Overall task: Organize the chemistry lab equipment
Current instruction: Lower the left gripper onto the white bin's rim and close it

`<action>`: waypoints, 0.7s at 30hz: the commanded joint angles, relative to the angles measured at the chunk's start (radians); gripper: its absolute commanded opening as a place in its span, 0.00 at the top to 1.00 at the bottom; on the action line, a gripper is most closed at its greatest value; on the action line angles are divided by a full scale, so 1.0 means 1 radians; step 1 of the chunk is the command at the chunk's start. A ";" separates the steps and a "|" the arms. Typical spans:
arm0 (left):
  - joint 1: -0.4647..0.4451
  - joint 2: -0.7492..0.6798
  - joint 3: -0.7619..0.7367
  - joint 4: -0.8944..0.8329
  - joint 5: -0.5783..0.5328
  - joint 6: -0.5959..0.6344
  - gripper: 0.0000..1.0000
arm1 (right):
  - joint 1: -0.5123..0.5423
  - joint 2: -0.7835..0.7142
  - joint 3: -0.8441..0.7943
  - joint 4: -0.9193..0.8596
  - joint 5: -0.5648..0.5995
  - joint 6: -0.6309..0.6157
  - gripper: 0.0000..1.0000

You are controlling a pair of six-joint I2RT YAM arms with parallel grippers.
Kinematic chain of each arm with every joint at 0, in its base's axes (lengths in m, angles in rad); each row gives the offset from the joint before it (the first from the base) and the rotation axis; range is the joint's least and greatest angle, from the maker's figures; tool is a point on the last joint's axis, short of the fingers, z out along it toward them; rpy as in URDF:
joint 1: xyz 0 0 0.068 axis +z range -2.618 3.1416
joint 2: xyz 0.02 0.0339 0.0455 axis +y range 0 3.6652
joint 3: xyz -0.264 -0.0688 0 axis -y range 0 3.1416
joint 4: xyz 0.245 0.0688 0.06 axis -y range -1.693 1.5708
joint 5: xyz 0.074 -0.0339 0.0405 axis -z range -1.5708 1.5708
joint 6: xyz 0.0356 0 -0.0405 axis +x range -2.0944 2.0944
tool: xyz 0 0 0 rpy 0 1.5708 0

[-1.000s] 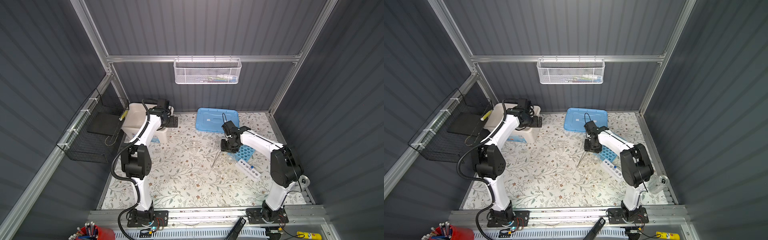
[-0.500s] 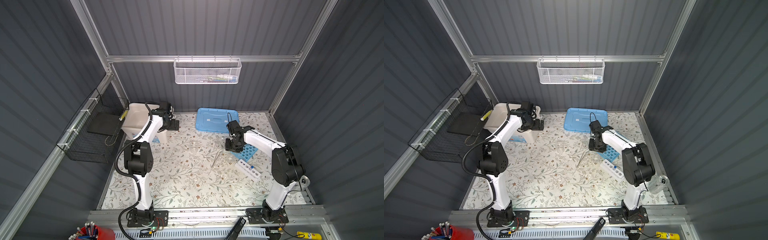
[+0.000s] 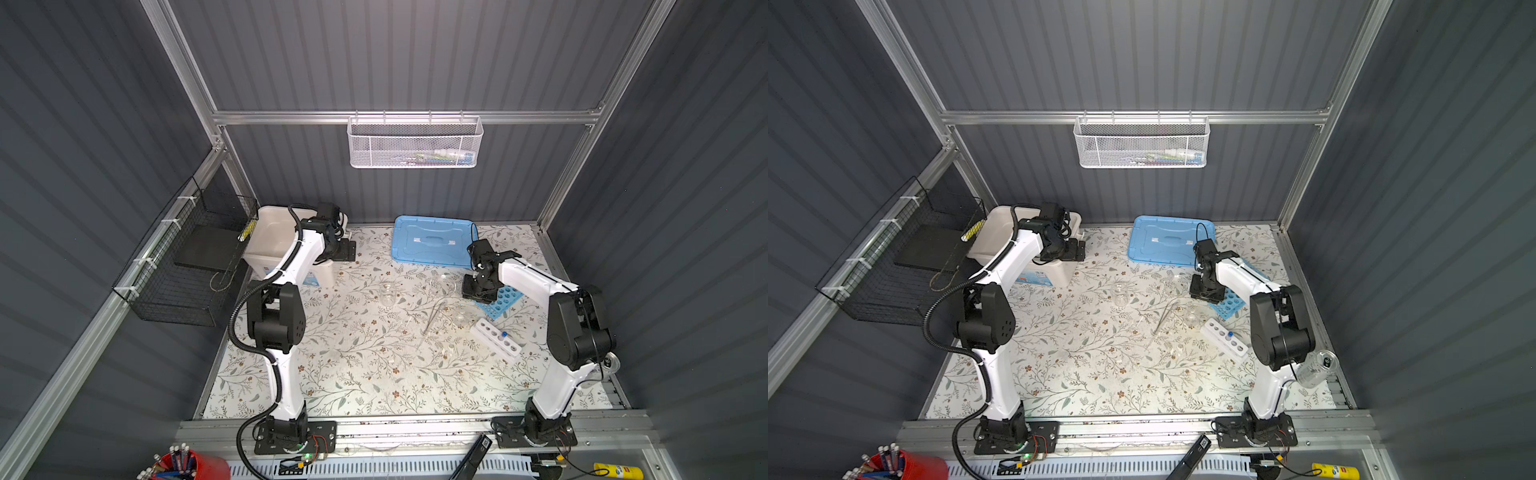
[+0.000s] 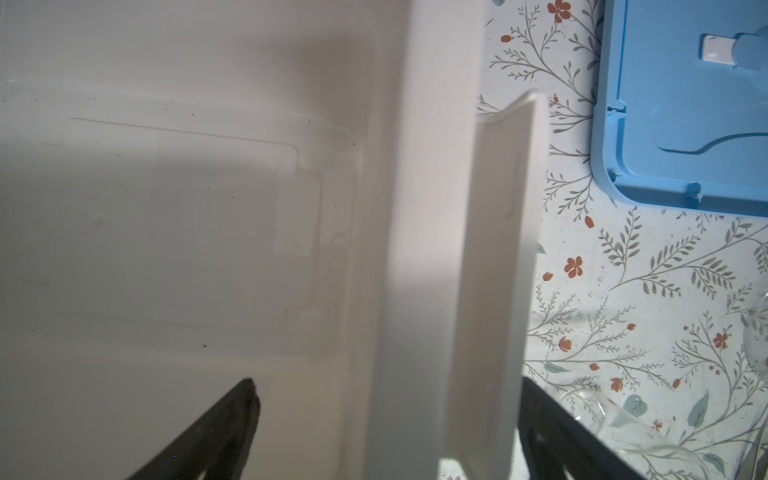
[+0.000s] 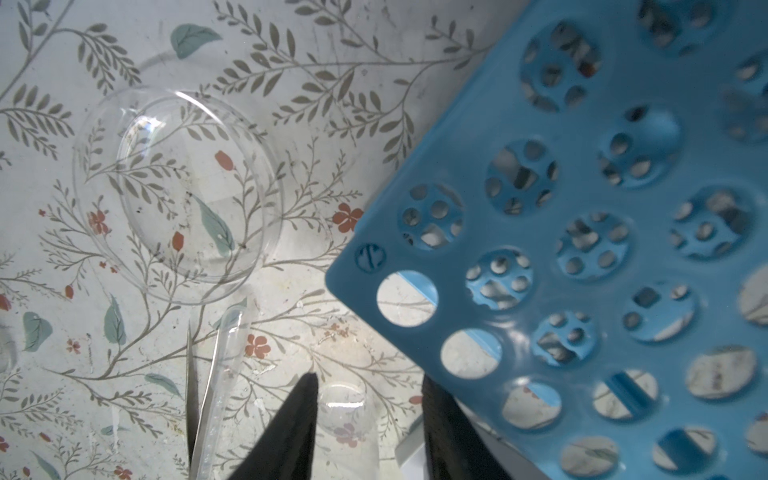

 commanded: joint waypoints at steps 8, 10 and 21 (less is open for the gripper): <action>0.008 -0.062 -0.100 -0.088 0.025 0.010 0.18 | -0.071 0.015 0.032 -0.014 0.022 -0.063 0.56; 0.008 -0.091 -0.132 -0.107 0.033 0.012 0.21 | -0.079 0.011 0.042 -0.018 0.023 -0.073 0.55; 0.008 -0.269 -0.273 -0.153 0.133 -0.018 0.27 | -0.088 0.012 0.075 -0.017 -0.001 -0.105 0.55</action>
